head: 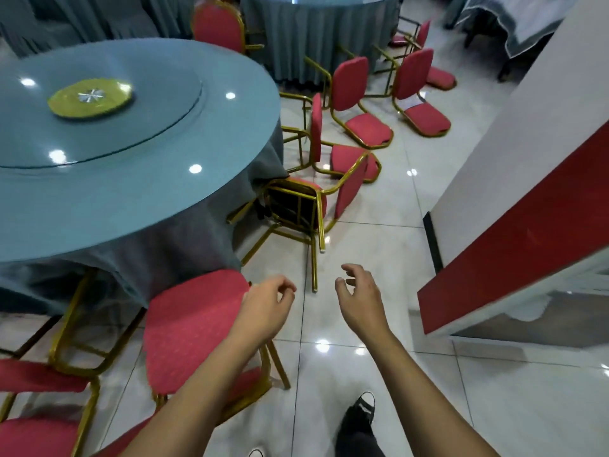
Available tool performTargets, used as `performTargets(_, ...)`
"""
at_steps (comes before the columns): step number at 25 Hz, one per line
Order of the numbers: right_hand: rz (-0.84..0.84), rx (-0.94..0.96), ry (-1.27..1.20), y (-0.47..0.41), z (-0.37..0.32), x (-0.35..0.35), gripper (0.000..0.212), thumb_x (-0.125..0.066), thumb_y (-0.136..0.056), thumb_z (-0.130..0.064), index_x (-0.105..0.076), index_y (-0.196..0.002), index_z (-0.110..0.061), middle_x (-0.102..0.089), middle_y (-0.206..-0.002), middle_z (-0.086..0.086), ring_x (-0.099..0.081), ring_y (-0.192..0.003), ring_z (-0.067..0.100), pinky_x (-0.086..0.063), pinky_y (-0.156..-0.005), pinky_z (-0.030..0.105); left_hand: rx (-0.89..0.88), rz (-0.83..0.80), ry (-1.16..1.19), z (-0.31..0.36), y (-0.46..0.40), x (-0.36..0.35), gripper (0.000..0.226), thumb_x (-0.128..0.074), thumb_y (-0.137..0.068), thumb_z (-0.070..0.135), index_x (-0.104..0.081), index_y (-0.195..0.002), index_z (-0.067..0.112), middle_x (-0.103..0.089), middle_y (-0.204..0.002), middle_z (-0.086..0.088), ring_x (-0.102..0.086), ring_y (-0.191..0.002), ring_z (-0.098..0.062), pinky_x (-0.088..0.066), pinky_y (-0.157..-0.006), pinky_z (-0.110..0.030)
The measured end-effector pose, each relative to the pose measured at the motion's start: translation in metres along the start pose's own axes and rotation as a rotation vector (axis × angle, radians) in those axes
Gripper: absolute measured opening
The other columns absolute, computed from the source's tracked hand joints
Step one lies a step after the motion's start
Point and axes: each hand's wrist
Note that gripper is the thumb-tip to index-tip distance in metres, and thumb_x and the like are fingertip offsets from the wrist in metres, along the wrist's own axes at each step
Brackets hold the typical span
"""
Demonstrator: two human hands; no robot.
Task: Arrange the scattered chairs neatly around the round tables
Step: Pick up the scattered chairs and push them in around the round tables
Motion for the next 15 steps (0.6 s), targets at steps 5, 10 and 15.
performTargets(5,0.05,0.067,-0.029,-0.104,0.026,0.094,0.031,-0.053,-0.099,-0.033,-0.053,-0.131,-0.032,-0.053,-0.129,-0.011,-0.056,-0.113,0.004,-0.041,-0.085,0.018,-0.065,0.027,-0.015,0.103,-0.085,-0.054,0.018,-0.051,-0.101,0.024,-0.066,-0.112,0.026,-0.063,-0.112,0.009,-0.054,-0.107,-0.008,-0.041,-0.087,-0.024)
performTargets(10,0.058,0.05,-0.078,-0.2,0.049,0.153,0.03,-0.054,-0.098,-0.03,-0.056,-0.127,-0.034,-0.055,-0.126,-0.011,-0.057,-0.11,0.003,-0.039,-0.081,0.012,-0.059,0.033,0.0,0.16,-0.169,-0.092,0.019,-0.05,-0.101,0.026,-0.065,-0.114,0.027,-0.062,-0.114,0.009,-0.054,-0.113,-0.011,-0.048,-0.097,-0.036)
performTargets(15,0.054,0.07,-0.058,-0.322,0.063,0.182,0.029,-0.055,-0.097,-0.028,-0.057,-0.126,-0.032,-0.057,-0.126,-0.01,-0.058,-0.109,0.004,-0.044,-0.087,0.02,-0.045,0.05,0.031,0.196,-0.283,-0.12,0.018,-0.05,-0.099,0.028,-0.065,-0.108,0.032,-0.062,-0.111,0.013,-0.053,-0.113,-0.011,-0.047,-0.098,-0.037)
Point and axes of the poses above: each hand's wrist, its own y-axis away from the middle knuckle, its own x-axis out of the back of the hand, z = x × y
